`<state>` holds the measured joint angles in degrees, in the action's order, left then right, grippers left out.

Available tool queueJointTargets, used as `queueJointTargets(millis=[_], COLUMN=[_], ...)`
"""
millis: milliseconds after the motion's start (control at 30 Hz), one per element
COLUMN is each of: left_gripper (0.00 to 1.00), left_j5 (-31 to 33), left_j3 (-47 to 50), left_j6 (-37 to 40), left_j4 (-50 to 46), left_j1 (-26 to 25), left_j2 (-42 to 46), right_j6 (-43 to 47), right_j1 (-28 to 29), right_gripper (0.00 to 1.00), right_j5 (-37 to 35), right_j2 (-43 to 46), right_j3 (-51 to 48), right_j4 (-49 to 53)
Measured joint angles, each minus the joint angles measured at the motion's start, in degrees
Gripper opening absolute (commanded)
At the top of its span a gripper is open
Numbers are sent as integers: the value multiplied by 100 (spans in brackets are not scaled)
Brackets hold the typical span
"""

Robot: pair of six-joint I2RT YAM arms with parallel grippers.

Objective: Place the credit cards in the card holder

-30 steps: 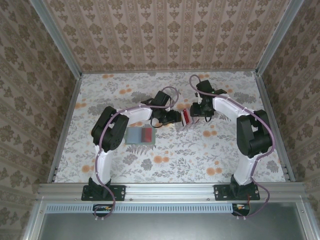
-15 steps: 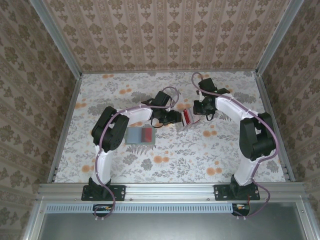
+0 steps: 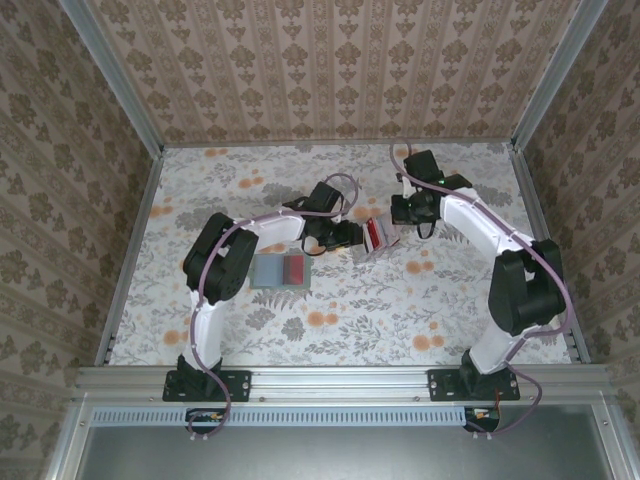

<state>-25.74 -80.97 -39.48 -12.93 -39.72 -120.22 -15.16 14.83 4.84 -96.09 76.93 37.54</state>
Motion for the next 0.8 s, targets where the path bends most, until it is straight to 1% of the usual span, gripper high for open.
queueJointTargets(millis=[133, 233, 300, 367, 467, 600, 700, 800], left_gripper=[48, 48, 48, 49, 49, 49, 48, 48], left_j5=[13, 61, 114, 179, 286, 496, 664, 824], left_j3=[-7, -7, -4, 31, 267, 866, 1399, 1982], left_j6=[4, 33, 74, 122, 203, 275, 328, 361], left_j4=[-79, -280, -439, -527, -570, -684, -750, -835], left_j1=[0, 13, 44, 103, 286, 702, 1086, 1528], left_j2=[26, 133, 278, 485, 986, 1727, 2190, 2544], right_j6=[-57, -223, -402, -627, -1086, -1799, -2334, -2809], right_j1=[-7, 50, 186, 426, 968, 1683, 2153, 2542], right_gripper=[7, 7, 7, 8, 8, 7, 7, 7], right_j5=[254, 608, 839, 1025, 1252, 1307, 1333, 1384], right_j2=[278, 505, 647, 734, 772, 697, 376, -192], right_j3=[-17, -181, -409, -691, -1224, -1805, -2000, -2002], right_j4=[-70, -378, -688, -1073, -1810, -2839, -3628, -4334])
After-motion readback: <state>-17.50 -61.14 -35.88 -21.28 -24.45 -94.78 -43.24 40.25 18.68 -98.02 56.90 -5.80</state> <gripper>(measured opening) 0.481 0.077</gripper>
